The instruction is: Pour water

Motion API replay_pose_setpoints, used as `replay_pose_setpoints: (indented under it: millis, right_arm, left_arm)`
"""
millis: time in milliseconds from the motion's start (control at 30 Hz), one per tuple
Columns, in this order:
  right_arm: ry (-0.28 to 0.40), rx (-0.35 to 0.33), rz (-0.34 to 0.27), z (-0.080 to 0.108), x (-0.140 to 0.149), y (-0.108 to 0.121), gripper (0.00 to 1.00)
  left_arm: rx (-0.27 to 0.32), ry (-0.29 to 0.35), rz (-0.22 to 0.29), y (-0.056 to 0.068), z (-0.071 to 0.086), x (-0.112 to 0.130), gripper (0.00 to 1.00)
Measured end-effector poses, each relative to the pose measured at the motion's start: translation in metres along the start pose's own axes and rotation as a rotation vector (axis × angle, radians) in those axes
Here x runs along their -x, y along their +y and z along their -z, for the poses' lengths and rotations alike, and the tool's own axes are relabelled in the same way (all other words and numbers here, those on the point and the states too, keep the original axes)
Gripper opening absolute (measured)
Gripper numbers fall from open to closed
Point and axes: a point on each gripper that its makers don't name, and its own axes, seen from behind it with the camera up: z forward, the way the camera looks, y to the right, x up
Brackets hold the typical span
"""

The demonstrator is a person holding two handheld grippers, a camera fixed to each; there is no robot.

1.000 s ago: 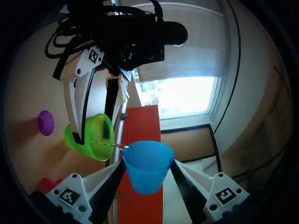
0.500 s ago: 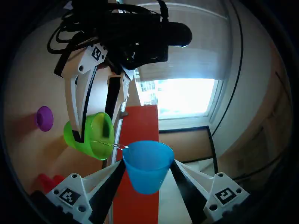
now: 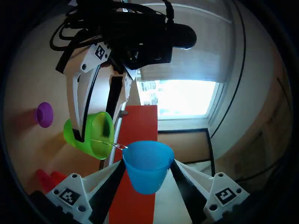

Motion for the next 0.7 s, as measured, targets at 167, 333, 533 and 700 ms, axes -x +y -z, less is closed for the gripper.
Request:
replay_pose_setpoints:
  millis: [167,333,533,700]
  right_arm:
    - [-0.001,-0.001,0.017,-0.001,-0.0013,0.0013,0.89]
    - [0.002,-0.005,0.029,-0.0013,-0.0037,0.0013,0.89]
    - [0.0,-0.012,0.048,-0.0019,-0.0045,0.001,0.89]
    - [-0.002,-0.008,0.057,-0.0018,-0.0043,0.0034,0.89]
  left_arm:
    - [0.004,-0.002,-0.001,0.0007,0.0,0.0011,0.86]
    - [-0.001,-0.003,-0.004,-0.0007,-0.0001,0.0014,0.86]
    - [-0.004,-0.002,-0.004,-0.0022,0.0009,0.0003,0.86]
    - [-0.005,-0.001,-0.004,-0.0022,0.0019,0.0,0.86]
